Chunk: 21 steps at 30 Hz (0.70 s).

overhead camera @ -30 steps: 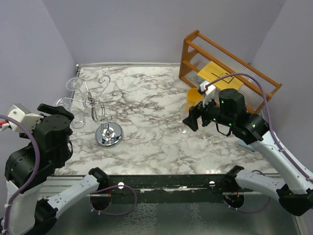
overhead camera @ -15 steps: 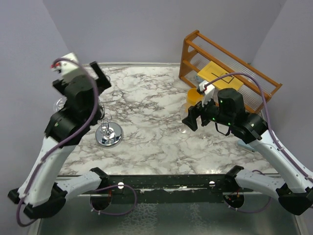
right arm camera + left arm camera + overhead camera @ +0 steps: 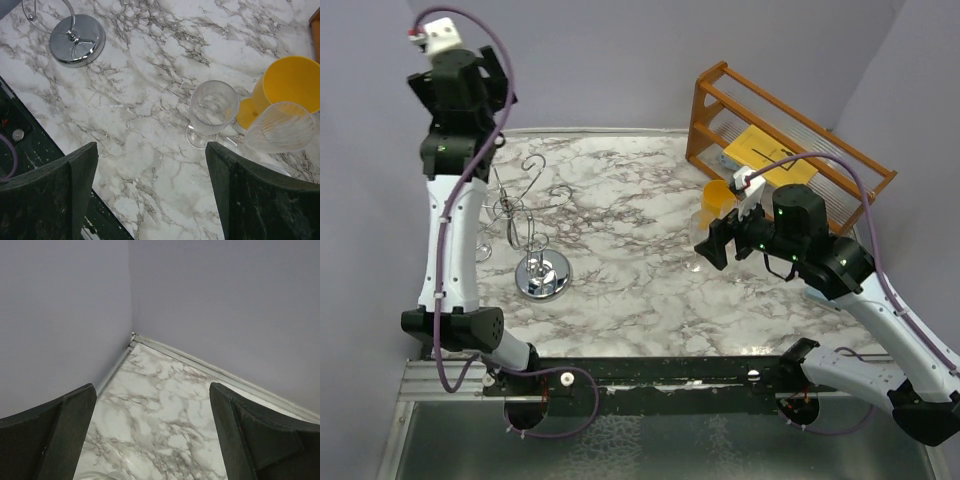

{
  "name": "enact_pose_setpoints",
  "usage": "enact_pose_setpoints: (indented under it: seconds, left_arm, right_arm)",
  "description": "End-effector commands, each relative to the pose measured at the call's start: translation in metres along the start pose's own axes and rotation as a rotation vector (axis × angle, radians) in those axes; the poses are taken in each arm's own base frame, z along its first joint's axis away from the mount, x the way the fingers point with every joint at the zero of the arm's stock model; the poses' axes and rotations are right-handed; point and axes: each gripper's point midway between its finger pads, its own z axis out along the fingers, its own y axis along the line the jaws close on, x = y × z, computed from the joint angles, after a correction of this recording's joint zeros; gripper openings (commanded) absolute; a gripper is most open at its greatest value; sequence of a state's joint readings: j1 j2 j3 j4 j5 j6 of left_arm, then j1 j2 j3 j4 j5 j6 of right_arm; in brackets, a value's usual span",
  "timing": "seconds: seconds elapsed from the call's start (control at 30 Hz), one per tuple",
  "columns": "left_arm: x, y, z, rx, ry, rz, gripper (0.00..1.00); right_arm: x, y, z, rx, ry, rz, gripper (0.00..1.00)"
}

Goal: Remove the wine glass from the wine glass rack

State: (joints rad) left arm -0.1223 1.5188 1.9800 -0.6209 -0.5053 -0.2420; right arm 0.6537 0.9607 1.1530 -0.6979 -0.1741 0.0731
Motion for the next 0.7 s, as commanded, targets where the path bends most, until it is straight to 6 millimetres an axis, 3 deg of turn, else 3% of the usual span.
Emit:
enact_pose_setpoints:
  seconds: [0.0, 0.07, 0.13, 0.23, 0.37, 0.53, 0.67]
  left_arm:
    - [-0.051, 0.064, -0.027, 0.037, -0.085, -0.203, 0.99]
    - [-0.055, 0.099, -0.042, -0.024, -0.115, -0.247, 0.99]
    - [-0.055, 0.119, -0.063, -0.062, -0.144, -0.285, 0.99]
    - [-0.035, 0.142, -0.086, -0.135, -0.134, -0.338, 0.99]
    - [0.012, 0.163, -0.109, -0.248, -0.065, -0.400, 0.99]
    - [0.023, 0.184, -0.158, -0.359, -0.114, -0.427, 0.99]
    - [0.044, 0.182, -0.182, -0.373, -0.102, -0.487, 0.99]
  right_arm:
    - [-0.008, 0.008, -0.002, -0.040, -0.049, -0.015, 0.88]
    - [-0.008, 0.011, -0.002, -0.060, -0.049, -0.012, 0.88]
    - [-0.008, 0.016, -0.001, -0.087, -0.052, -0.006, 0.89]
    - [-0.008, 0.026, -0.001, -0.139, -0.055, 0.005, 0.89]
    - [-0.006, 0.038, -0.003, -0.204, -0.053, 0.021, 0.89]
    - [-0.001, 0.053, -0.007, -0.249, -0.056, -0.006, 0.89]
    - [0.000, 0.063, -0.013, -0.238, -0.068, -0.051, 0.91]
